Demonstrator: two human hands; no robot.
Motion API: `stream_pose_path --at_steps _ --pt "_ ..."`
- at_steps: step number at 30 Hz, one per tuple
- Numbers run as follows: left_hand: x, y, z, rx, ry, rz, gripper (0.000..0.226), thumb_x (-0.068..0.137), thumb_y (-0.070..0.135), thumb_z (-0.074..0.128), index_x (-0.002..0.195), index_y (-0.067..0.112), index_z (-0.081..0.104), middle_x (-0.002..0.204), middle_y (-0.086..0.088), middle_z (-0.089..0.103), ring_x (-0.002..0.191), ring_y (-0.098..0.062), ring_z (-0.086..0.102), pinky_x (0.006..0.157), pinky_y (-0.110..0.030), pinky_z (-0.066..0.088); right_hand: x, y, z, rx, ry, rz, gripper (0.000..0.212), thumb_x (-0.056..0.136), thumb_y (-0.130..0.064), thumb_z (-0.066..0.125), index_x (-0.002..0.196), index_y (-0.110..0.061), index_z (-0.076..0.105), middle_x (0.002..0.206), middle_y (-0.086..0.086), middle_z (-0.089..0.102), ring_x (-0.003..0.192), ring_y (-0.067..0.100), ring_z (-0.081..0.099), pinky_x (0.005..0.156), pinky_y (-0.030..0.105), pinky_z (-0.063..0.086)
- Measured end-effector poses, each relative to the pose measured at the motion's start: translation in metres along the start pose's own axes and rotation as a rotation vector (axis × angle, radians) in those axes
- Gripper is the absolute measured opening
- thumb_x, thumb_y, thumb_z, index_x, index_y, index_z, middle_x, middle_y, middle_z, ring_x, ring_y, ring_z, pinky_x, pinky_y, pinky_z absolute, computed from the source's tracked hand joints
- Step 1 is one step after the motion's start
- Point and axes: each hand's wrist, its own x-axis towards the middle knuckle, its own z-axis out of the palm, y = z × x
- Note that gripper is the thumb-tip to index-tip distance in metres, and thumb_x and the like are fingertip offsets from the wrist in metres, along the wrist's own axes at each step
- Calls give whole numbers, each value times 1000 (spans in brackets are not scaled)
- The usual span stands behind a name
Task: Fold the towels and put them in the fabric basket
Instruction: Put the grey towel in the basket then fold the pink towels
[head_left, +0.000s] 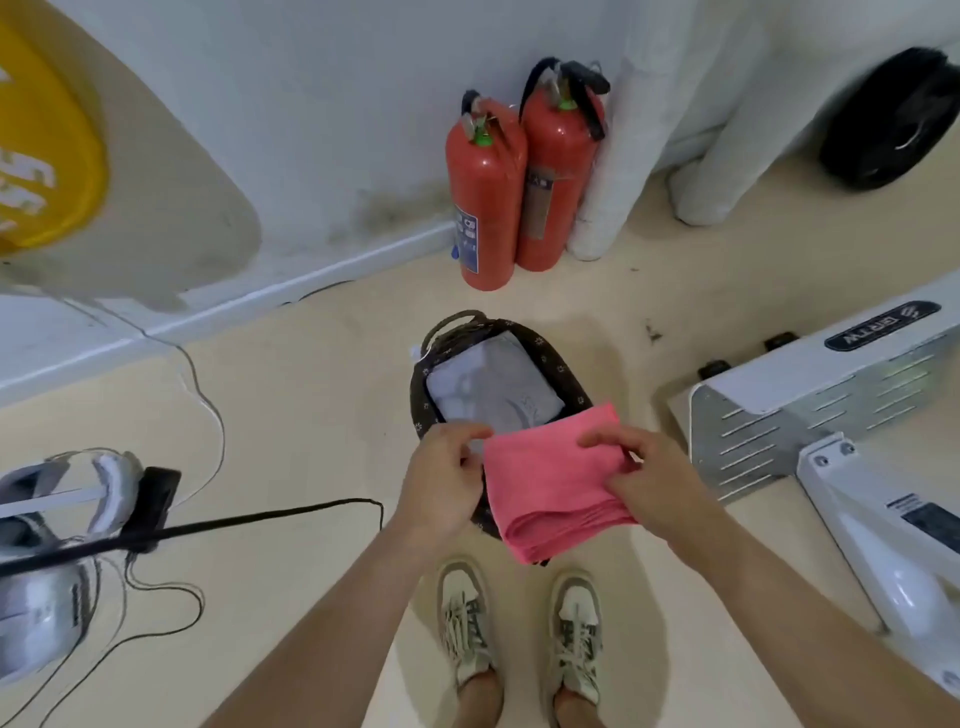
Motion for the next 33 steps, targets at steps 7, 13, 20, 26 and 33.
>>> stream_pose_path --at_steps 7,13,20,26,33 --pt "91 -47 34 720 -265 364 53 83 18 62 133 23 46 139 -16 38 131 -34 36 100 -40 42 42 14 4 134 93 -11 59 71 24 40 80 -25 73 61 -15 60 48 12 37 40 15 27" --pt "110 -56 29 631 -400 115 42 92 19 49 131 5 46 146 -17 32 130 -28 35 97 -35 42 72 4 21 385 67 -125 62 75 25 47 82 -31 73 76 -21 67 58 0 54 48 12 40" --pt "95 -33 -21 -1416 -144 -421 35 97 38 45 109 8 58 107 -7 67 100 -26 63 89 -42 49 128 -3 71 228 -1 -227 61 74 21 44 102 -28 68 105 -22 65 95 -4 61 80 15 50" --pt "88 -49 18 -298 192 -9 94 76 -2 63 143 44 16 140 7 46 120 2 50 96 -30 50 139 10 87 -270 50 -288 54 84 -4 42 130 -31 50 125 -7 54 104 14 56 89 34 51" --pt "94 -48 27 217 175 1 71 79 4 52 138 34 26 121 -7 36 67 -18 55 59 -38 54 144 17 102 -747 203 -308 65 75 -11 39 138 -25 42 148 8 38 125 31 43 93 52 47"
